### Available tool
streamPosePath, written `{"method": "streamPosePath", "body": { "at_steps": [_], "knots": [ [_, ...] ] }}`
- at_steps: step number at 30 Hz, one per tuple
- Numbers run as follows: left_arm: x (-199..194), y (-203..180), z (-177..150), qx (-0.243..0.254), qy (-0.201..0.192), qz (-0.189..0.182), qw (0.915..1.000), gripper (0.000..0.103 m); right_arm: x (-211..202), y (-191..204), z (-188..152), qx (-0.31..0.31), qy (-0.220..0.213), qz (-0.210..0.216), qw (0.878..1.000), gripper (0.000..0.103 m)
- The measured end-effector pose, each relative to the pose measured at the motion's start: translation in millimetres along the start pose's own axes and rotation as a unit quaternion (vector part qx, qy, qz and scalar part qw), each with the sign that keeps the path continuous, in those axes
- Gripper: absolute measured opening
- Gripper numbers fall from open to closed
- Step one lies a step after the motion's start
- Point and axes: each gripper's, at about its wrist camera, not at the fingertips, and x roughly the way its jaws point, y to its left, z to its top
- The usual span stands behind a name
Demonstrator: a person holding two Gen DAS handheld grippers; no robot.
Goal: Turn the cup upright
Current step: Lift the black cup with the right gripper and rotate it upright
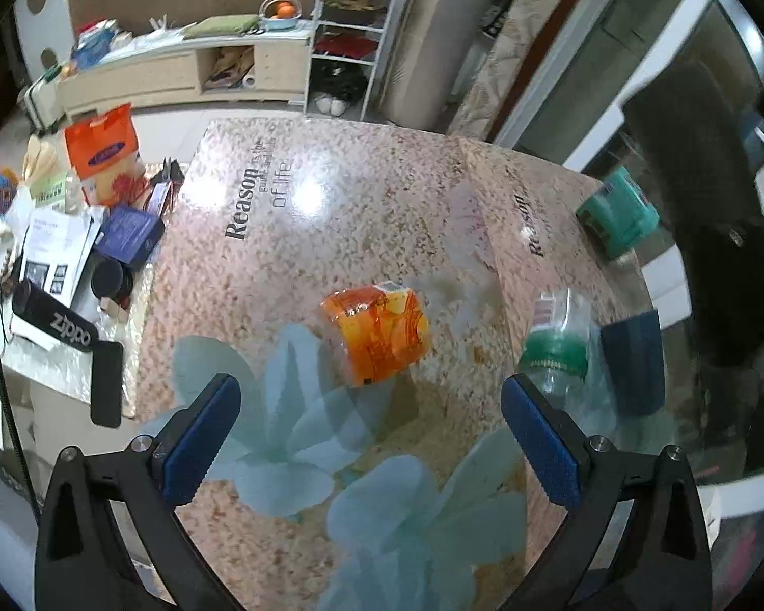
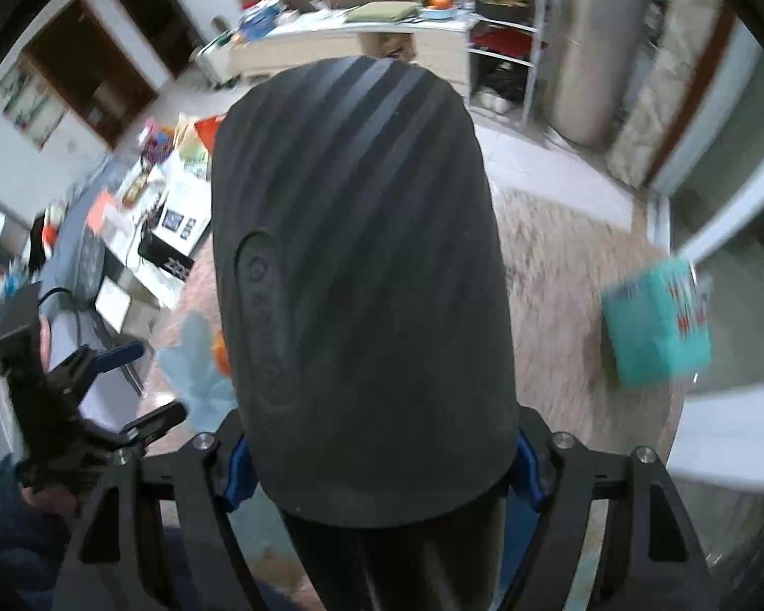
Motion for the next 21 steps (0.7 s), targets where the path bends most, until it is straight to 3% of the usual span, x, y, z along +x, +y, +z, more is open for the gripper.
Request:
{"method": "streamPosePath", "body": {
  "at_steps": [6, 9, 12, 15, 21],
  "knots": [
    [-14, -6, -22, 0.053, -0.007, 0.007, 0.9986, 0.103, 12, 27, -64, 0.136, -0.015, 0.002, 0.991, 0.075],
    [-13, -12, -37, 0.085, 0.005, 0.008, 0.9964, 0.103, 26, 48, -94, 0.162, -0.004, -0.011, 0.987, 0.075],
    [-11, -16, -53, 0.103, 0.016, 0.007, 0.9945, 0.103, 50, 60, -123, 0.216, 0.009, 0.007, 0.976, 0.075],
    [-5, -15, -70, 0.107, 0.035, 0.003, 0.9936, 0.103, 72, 71, -136, 0.243, 0.021, 0.000, 0.970, 0.075],
    [16, -8, -97, 0.115, 0.074, 0.004, 0.9906, 0.103, 107, 91, -131, 0.265, 0.047, -0.014, 0.963, 0.075]
  ]
}}
